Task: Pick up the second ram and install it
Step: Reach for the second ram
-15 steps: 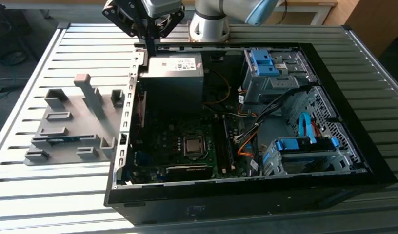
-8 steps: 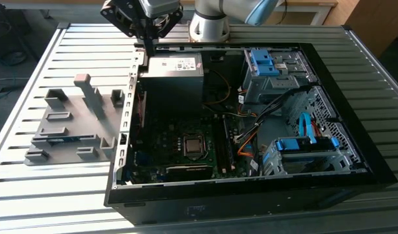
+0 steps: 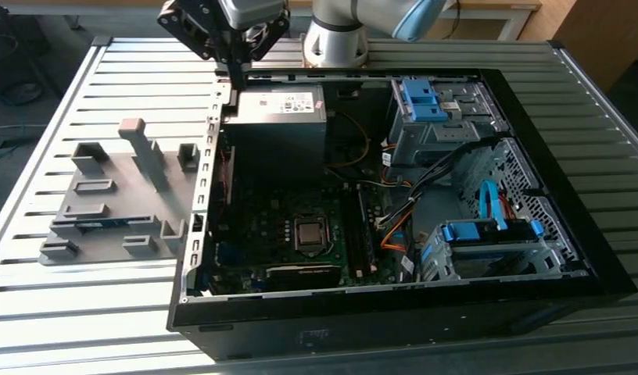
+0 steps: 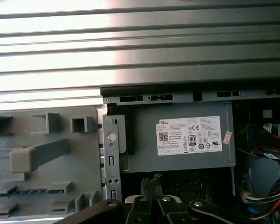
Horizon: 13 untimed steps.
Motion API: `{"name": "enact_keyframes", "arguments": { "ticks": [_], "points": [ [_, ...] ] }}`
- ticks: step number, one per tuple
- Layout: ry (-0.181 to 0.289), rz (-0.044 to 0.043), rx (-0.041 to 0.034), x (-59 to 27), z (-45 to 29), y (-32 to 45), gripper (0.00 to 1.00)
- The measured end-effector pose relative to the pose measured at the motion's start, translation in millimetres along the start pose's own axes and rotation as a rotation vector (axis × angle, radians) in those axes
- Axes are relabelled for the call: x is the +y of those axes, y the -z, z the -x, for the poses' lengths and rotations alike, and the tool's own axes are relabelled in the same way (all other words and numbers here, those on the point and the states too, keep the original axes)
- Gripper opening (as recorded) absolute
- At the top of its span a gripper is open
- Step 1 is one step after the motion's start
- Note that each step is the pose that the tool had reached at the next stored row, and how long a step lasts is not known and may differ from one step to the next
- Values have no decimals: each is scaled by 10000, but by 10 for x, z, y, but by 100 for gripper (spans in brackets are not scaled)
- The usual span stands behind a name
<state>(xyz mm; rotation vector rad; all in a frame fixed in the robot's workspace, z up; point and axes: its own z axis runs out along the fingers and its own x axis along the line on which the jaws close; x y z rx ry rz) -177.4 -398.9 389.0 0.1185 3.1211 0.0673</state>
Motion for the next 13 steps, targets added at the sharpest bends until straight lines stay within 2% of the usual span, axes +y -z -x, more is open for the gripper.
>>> {"name": "enact_keyframes", "arguments": {
  "ticks": [13],
  "points": [
    [-1, -1, 21, -3, -42, -6, 11]
  ]
}}
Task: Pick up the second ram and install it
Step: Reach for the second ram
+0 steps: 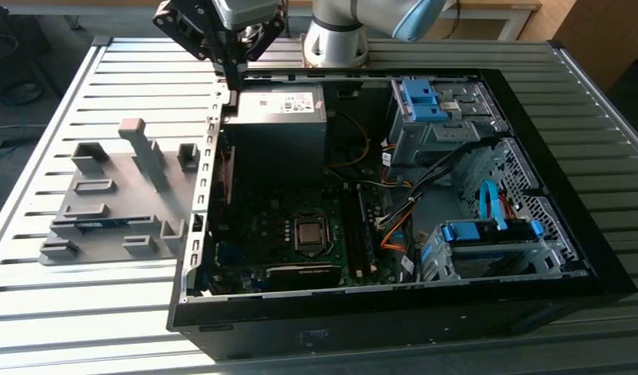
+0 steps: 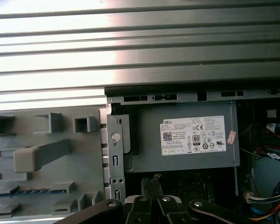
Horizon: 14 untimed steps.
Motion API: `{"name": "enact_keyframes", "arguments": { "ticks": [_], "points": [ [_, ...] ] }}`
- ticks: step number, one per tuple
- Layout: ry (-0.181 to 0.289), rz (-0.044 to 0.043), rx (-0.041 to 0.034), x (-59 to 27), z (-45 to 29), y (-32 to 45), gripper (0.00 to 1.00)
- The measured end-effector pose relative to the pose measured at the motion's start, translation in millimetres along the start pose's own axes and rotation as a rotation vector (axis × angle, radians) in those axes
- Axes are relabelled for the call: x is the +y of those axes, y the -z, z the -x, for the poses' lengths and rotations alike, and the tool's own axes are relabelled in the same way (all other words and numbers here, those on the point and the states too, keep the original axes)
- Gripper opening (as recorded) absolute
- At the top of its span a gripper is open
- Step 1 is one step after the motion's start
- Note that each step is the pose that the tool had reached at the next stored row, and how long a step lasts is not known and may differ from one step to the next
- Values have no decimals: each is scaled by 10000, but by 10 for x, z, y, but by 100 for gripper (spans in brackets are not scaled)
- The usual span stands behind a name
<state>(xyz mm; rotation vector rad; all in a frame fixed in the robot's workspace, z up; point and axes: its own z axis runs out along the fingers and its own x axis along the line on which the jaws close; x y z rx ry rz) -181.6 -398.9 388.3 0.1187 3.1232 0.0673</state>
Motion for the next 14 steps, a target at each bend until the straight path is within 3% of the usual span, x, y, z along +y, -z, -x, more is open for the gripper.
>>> {"name": "enact_keyframes", "arguments": {
  "ticks": [14],
  "points": [
    [-1, -2, 20, -4, -43, -6, 11]
  ]
}}
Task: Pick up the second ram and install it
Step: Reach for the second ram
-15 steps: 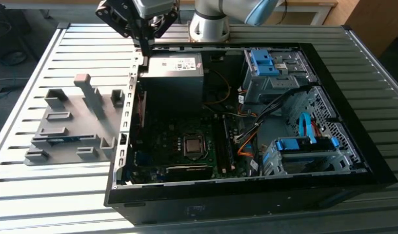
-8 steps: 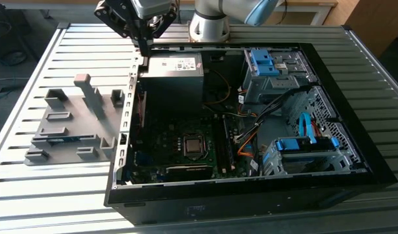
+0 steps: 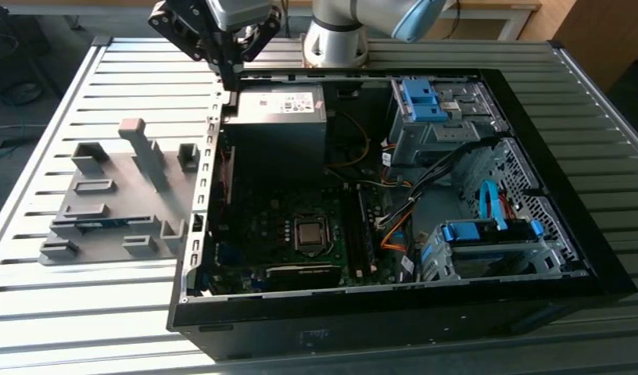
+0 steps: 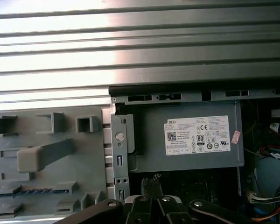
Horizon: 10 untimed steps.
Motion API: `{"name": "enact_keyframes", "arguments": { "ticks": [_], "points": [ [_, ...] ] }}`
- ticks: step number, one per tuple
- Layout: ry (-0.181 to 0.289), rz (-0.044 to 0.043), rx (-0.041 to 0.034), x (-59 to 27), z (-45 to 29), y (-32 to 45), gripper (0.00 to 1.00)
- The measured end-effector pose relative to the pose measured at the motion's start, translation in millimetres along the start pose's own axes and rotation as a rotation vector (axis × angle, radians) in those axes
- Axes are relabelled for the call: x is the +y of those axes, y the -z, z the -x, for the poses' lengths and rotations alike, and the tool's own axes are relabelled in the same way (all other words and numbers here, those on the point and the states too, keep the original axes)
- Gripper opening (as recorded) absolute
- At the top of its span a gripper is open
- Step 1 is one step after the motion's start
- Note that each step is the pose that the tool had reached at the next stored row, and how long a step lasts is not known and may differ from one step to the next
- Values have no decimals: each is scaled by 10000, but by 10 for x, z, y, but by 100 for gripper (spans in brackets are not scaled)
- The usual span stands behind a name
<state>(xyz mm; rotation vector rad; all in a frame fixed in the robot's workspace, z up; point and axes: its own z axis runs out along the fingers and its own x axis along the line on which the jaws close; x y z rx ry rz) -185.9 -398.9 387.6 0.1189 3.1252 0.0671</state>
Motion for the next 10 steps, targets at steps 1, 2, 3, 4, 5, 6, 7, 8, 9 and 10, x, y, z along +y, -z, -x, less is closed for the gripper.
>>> {"name": "enact_keyframes", "arguments": {
  "ticks": [1, 2, 3, 4, 5, 6, 7, 8, 9, 10],
  "points": [
    [1, 0, 2, 0, -3, 0, 11],
    [0, 0, 3, -1, -6, -1, 11],
    [0, 1, 4, -1, -9, -2, 11],
    [1, 0, 6, -1, -12, -2, 11],
    [0, 0, 7, -1, -14, -3, 11],
    [0, 0, 8, -2, -17, -3, 11],
    [0, 0, 10, -2, -20, -3, 11],
    [0, 0, 11, -2, -22, -4, 11],
    [0, -1, 12, -2, -25, -4, 11],
    [0, -1, 14, -2, -27, -5, 11]
  ]
}}
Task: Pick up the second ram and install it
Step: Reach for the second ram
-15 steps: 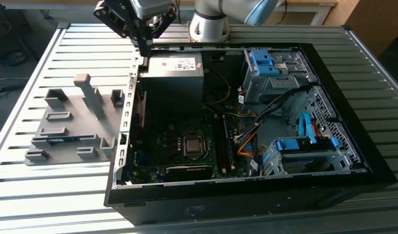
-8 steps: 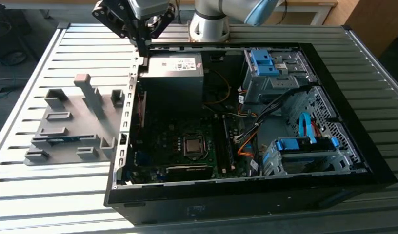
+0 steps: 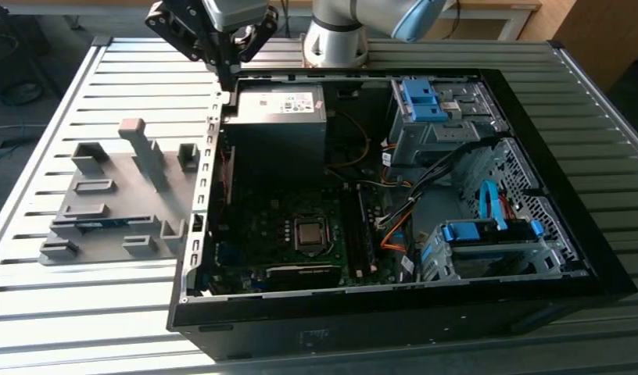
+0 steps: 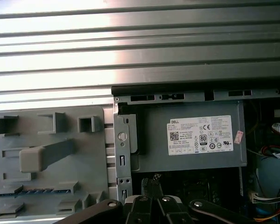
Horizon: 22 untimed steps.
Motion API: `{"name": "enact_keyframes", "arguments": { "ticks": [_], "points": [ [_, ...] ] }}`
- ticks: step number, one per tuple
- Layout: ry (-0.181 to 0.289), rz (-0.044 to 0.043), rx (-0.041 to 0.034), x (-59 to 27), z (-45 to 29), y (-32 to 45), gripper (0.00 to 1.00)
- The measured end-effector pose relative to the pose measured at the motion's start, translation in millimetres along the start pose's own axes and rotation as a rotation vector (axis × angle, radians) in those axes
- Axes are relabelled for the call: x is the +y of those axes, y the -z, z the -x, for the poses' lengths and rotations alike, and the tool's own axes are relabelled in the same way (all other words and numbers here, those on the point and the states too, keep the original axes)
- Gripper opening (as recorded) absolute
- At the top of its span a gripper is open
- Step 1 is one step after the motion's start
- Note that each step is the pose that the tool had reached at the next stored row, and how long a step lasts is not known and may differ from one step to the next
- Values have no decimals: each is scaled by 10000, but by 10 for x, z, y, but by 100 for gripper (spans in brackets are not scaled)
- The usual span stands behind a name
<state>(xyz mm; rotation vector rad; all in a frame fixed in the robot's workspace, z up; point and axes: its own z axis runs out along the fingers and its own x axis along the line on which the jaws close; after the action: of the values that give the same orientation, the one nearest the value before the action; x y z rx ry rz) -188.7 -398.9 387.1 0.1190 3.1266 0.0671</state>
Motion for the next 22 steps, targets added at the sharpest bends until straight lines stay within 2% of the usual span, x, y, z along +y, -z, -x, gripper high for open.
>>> {"name": "enact_keyframes", "arguments": {
  "ticks": [22],
  "points": [
    [-1, -1, 24, -5, -58, -10, 11]
  ]
}}
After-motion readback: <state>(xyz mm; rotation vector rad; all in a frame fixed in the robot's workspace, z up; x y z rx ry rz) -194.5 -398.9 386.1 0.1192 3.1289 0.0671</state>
